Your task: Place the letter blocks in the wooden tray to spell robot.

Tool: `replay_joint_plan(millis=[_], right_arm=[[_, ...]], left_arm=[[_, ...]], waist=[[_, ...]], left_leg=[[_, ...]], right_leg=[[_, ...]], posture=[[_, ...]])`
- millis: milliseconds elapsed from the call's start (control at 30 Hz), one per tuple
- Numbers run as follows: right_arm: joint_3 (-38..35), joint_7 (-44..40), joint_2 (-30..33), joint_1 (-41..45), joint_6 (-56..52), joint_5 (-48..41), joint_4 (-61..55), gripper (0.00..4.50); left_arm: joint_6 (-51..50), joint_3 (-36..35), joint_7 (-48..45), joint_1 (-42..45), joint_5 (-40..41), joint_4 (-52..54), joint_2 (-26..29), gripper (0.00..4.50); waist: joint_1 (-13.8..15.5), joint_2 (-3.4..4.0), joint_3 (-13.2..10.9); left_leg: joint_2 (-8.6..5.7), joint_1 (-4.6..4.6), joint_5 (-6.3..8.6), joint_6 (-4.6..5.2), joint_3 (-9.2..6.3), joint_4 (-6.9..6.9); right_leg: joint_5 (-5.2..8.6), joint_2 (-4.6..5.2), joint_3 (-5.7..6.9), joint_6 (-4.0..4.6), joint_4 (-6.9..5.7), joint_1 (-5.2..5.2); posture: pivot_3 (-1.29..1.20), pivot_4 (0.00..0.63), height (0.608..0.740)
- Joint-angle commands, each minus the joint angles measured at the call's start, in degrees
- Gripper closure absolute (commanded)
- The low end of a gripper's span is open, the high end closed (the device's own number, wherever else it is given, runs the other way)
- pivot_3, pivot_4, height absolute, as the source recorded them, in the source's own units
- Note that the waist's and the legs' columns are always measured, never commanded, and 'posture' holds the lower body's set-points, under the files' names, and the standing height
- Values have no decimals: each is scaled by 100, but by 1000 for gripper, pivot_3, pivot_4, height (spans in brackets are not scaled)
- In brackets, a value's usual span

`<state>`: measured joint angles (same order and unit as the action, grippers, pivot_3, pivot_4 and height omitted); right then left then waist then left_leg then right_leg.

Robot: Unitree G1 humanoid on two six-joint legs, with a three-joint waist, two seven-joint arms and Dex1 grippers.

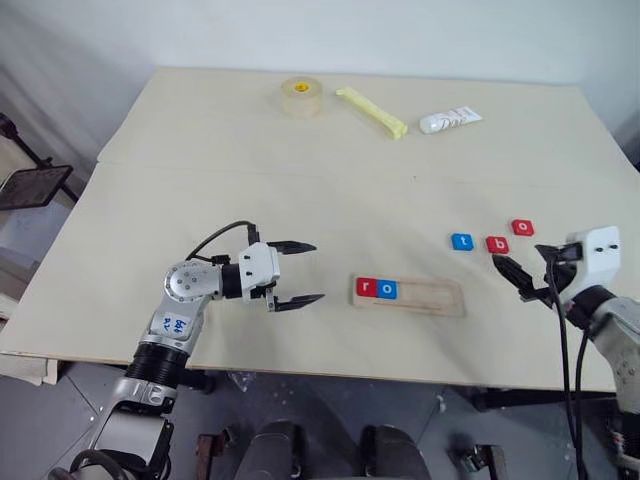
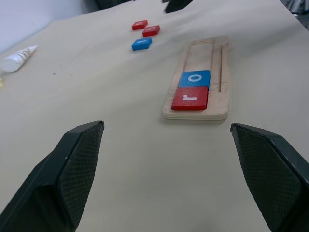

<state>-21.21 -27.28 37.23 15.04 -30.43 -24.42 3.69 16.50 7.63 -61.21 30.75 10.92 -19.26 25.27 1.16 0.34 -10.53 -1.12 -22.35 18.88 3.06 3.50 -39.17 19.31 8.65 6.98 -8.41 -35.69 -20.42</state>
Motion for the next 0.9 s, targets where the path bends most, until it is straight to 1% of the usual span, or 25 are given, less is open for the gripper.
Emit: replay_joint_plan(millis=[33, 233, 400, 500, 733, 767, 833, 900], right_arm=[[103, 11, -52, 387, 431, 246, 687, 0], [299, -213, -134, 842, 890, 440, 1689, 0], [402, -308, -189, 1024, 1084, 542, 2177, 0], [411, -281, -264, 1053, 1083, 553, 2314, 600], [384, -112, -343, 1076, 1273, 621, 2368, 2891], [369, -62, -347, 1066, 1291, 628, 2341, 3048], [331, 87, -339, 1029, 1291, 658, 2252, 3041], [207, 279, -338, 886, 1216, 604, 1894, 3041]], left_arm=[[208, -30, -128, 116, 47, -61, -6, 46], [286, -40, -173, 94, 46, -111, 0, 46], [286, -28, -177, 54, 47, -58, -4, 46], [286, -42, -192, 53, 59, -66, 11, 0], [307, -93, -311, 130, 110, -232, 37, 0], [312, -98, -331, 144, 124, -261, 27, 0], [320, -109, -353, 175, 144, -324, 7, 0], [338, -119, -395, 197, 178, -382, -11, 0]], waist=[[1, 1, 1], [3, 1, 1], [-17, 1, 1], [-47, 1, 1], [-136, 1, 1], [-137, 1, 1], [-138, 1, 1], [-121, 1, 1]], left_leg=[[0, 0, 0, 0, 0, 0], [2, -3, 0, 0, -6, 6], [3, -3, 0, 0, -7, 5], [4, -3, 0, -1, -7, 5], [6, -1, 0, -1, -12, 5], [7, -1, 0, -1, -12, 5], [8, -1, 0, -2, -11, 5], [7, -1, 0, -2, -11, 5]], right_leg=[[0, 0, 0, 0, 0, 0], [0, 0, 6, 0, -4, -6], [0, 0, 6, 0, -5, -6], [0, -1, 6, 0, -5, -5], [0, -1, 9, 0, -9, -4], [0, -2, 9, 0, -9, -4], [0, -2, 9, 0, -9, -4], [0, -1, 9, 0, -9, -4]], posture=[[0, 150, 740], [0, 150, 740], [0, 150, 740], [0, 150, 740], [0, 150, 740], [0, 150, 740], [0, 150, 740], [0, 150, 740]])
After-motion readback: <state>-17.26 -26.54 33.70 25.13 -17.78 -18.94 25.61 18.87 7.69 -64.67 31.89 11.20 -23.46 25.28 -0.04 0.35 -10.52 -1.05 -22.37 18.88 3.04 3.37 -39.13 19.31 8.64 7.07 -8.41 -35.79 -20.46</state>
